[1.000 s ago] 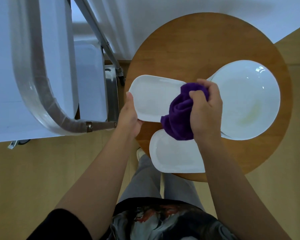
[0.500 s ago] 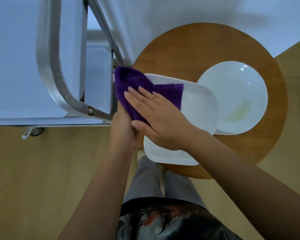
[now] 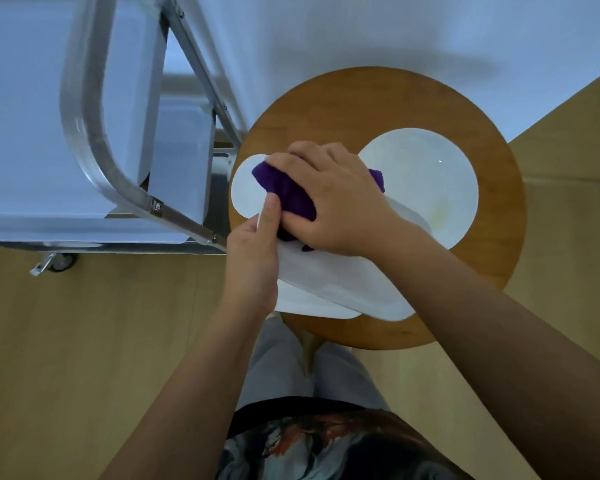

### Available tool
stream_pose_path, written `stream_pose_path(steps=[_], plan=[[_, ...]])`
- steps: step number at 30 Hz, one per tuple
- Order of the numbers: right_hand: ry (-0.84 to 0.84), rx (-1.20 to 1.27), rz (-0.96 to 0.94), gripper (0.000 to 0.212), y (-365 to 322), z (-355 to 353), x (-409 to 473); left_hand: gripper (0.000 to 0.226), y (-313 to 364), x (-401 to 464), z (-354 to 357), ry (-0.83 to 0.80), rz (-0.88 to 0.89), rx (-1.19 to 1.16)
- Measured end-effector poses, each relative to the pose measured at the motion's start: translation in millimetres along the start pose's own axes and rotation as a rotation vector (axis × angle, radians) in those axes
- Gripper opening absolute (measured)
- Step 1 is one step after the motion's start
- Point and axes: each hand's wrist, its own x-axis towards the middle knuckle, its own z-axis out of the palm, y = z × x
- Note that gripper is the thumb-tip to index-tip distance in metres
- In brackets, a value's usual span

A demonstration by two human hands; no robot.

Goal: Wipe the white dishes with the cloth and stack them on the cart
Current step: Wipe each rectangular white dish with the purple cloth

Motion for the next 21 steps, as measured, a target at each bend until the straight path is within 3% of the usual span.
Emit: stream_pose_path(steps=[4, 8, 14, 21], plan=[[-0.049, 0.216, 0.191, 0.042, 17.5, -27.4, 0.0, 0.026, -7.2, -11.1, -1.7, 0.005, -0.004, -0.047], [-0.088, 0.334, 0.336, 0.043, 32.4, -41.2, -9.9, 0.041, -3.2, -17.1, 0.8, 0.031, 0.009, -0.101], [-0.162, 0.537, 0.627, 0.043, 55.2, -41.5, -35.6, 0.041, 0.8, -14.6, -0.4, 0.099, 0.004, -0.12], [0.024, 0.91, 0.798, 0.041, 67.7, -32.8, -71.0, 0.048, 7.5, -6.1, 1.2, 0.166, -0.022, -0.241]])
